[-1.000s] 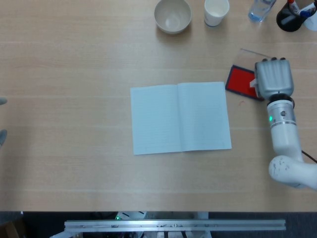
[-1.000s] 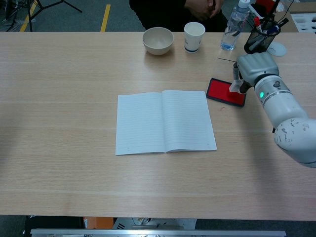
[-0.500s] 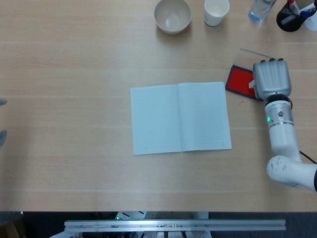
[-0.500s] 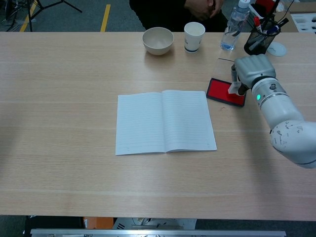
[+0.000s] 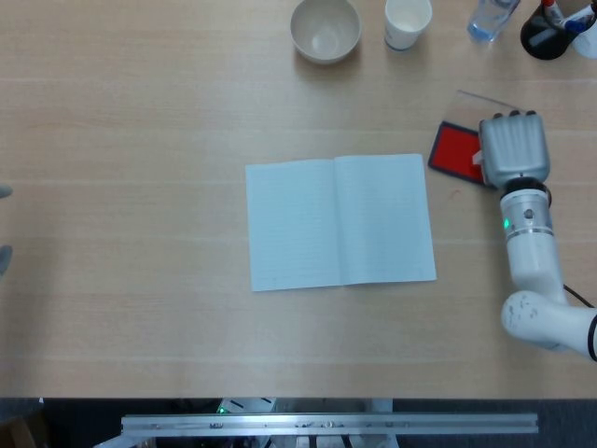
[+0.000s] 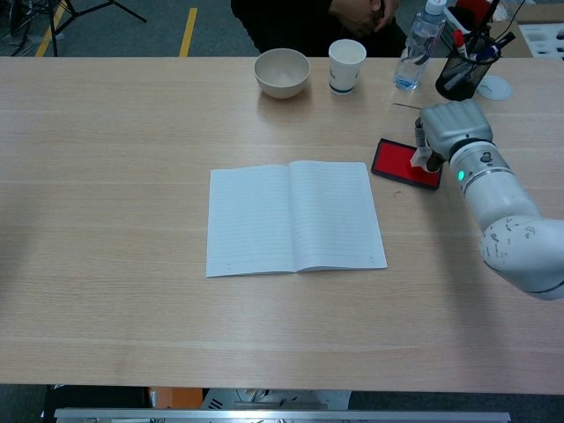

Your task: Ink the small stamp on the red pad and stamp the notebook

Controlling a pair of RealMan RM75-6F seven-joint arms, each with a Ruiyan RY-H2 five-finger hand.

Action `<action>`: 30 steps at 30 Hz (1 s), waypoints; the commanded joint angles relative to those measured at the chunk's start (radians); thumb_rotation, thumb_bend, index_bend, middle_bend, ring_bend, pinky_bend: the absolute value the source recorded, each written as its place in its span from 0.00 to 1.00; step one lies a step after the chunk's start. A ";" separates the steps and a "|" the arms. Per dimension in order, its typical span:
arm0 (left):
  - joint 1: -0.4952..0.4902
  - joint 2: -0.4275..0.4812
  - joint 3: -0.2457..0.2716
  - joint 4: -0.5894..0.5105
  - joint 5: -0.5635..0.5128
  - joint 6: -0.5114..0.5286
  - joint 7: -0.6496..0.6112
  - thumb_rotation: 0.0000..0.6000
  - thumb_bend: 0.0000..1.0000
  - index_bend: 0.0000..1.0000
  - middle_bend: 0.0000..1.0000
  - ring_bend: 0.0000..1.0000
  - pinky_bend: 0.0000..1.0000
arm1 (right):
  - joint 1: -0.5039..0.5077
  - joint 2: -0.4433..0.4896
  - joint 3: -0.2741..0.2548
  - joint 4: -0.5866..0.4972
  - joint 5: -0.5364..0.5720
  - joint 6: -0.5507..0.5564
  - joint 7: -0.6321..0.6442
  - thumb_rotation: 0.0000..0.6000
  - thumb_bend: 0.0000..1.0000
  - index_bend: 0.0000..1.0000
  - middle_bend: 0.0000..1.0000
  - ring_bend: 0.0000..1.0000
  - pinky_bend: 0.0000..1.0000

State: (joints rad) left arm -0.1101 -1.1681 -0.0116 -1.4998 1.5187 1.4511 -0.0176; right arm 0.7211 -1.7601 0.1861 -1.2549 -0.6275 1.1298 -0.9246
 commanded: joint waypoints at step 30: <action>0.001 0.003 -0.002 -0.008 -0.002 0.002 0.006 1.00 0.26 0.24 0.25 0.21 0.20 | 0.005 0.118 0.066 -0.259 -0.029 -0.012 0.077 1.00 0.41 0.70 0.48 0.39 0.39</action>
State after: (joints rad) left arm -0.1093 -1.1657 -0.0141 -1.5080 1.5171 1.4527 -0.0113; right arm 0.7181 -1.6626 0.2460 -1.4786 -0.6492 1.1189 -0.8544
